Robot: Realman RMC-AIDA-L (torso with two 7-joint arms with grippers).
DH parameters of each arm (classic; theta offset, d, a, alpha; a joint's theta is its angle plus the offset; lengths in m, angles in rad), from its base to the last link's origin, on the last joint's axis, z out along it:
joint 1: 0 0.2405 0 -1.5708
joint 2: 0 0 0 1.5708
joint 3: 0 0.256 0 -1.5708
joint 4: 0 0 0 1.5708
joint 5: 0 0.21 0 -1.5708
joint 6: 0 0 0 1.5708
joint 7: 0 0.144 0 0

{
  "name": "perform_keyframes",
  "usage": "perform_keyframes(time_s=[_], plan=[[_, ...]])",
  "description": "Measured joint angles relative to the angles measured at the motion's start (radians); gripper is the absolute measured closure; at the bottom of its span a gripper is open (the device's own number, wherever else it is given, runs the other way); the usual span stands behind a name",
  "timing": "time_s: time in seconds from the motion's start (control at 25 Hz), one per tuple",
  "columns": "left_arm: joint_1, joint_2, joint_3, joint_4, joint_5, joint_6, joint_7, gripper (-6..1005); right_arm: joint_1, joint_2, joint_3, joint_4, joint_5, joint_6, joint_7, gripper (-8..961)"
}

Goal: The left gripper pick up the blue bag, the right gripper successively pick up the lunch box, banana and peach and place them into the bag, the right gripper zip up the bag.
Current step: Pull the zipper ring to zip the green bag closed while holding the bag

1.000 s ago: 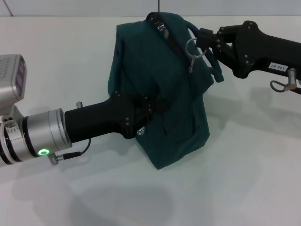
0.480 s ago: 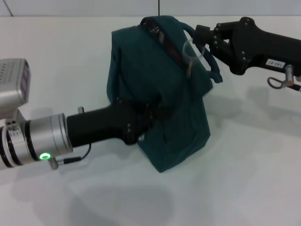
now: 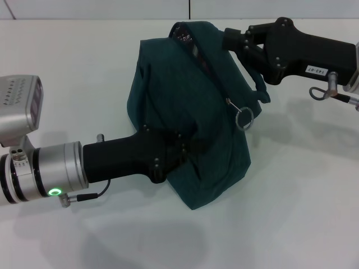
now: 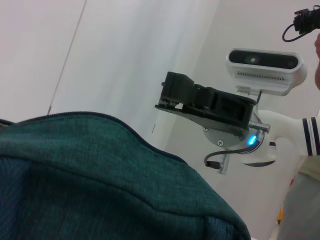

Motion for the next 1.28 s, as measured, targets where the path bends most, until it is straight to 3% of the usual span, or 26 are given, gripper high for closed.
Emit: perform_keyframes(time_s=[0.28, 0.52, 0.64, 0.96, 1.28], plan=[[0.0, 0.0, -0.009, 0.0, -0.005, -0.009, -0.001, 955, -0.024, -0.008, 0.021, -0.006, 0.004, -0.006, -0.004, 923], [0.0, 0.0, -0.012, 0.003, -0.009, -0.013, -0.004, 955, -0.112, -0.015, 0.016, -0.023, -0.007, -0.033, -0.057, 900], [0.0, 0.0, -0.021, 0.004, -0.01, -0.014, -0.007, 955, -0.144, -0.015, 0.017, -0.029, -0.009, -0.041, -0.067, 842], [-0.012, 0.002, -0.024, 0.0, -0.011, -0.014, -0.017, 954, -0.145, -0.011, 0.01, -0.022, -0.088, -0.053, -0.062, 686], [-0.014, 0.003, -0.024, 0.004, -0.012, -0.014, -0.018, 954, -0.138, -0.009, -0.014, -0.013, -0.112, -0.022, -0.062, 346]])
